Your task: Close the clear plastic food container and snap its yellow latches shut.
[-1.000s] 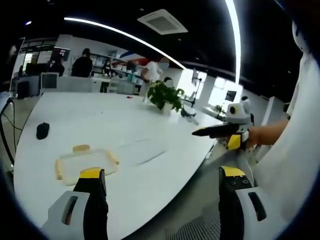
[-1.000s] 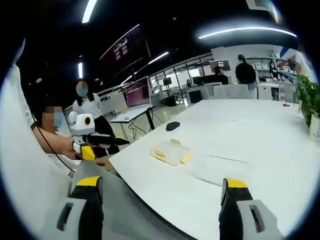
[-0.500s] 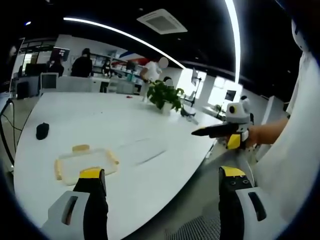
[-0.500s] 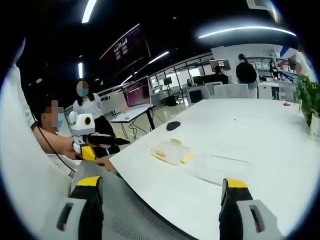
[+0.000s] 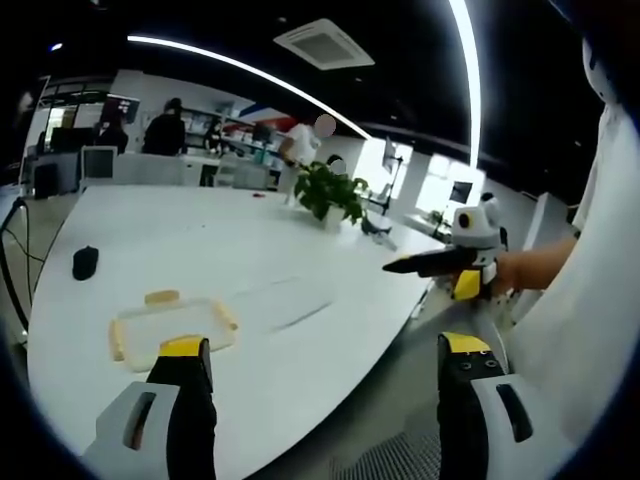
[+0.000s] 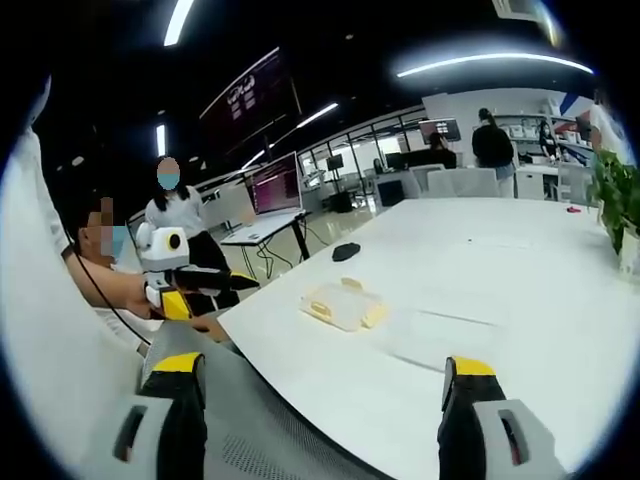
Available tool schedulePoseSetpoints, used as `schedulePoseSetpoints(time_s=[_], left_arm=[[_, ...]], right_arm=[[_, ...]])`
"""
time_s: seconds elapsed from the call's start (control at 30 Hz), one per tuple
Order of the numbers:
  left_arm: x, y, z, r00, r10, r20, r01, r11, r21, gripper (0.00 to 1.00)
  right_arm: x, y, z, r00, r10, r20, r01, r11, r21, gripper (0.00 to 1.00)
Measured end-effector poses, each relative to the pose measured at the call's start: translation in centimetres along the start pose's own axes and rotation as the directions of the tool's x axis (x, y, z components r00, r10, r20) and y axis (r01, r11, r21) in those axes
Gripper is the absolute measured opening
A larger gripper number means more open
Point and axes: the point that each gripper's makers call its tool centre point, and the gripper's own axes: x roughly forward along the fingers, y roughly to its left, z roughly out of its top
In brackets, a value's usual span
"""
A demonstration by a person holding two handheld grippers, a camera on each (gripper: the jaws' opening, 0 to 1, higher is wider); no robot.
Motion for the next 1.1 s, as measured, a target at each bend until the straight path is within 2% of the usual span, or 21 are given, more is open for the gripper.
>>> schedulePoseSetpoints(time_s=[0.2, 0.3, 0.43, 0.63, 0.97, 1.1], left_arm=[[-0.2, 0.2, 0.4, 1.0, 0.006, 0.016, -0.006, 1.0, -0.004, 0.93], [-0.2, 0.0, 0.6, 1.0, 0.008, 0.015, -0.008, 1.0, 0.002, 0.93], [-0.2, -0.1, 0.6, 1.0, 0.005, 0.011, -0.006, 1.0, 0.014, 0.94], [-0.4, 0.1, 1.3, 1.0, 0.0, 0.021, 0.0, 1.0, 0.021, 0.95], [-1.3, 1.9, 2.2, 1.0, 0.017, 0.014, -0.017, 0.999, 0.051, 0.94], [-1.5, 2.5, 2.0, 1.0, 0.022, -0.02, -0.021, 0.998, 0.063, 0.95]], right_arm=[[0.0, 0.1, 0.5, 1.0, -0.002, 0.014, 0.002, 1.0, 0.001, 0.99], [0.0, 0.4, 0.9, 1.0, -0.004, 0.025, 0.005, 0.999, -0.042, 0.96], [0.3, 1.0, 1.0, 1.0, 0.008, 0.012, -0.007, 0.998, -0.057, 0.99], [0.5, 1.2, 2.0, 0.999, 0.02, 0.025, -0.018, 0.997, -0.069, 0.99], [2.2, 1.7, 2.9, 0.999, 0.045, 0.0, -0.044, 0.991, -0.126, 0.99], [2.8, 1.4, 3.4, 0.999, 0.032, 0.005, -0.031, 0.989, -0.142, 0.97]])
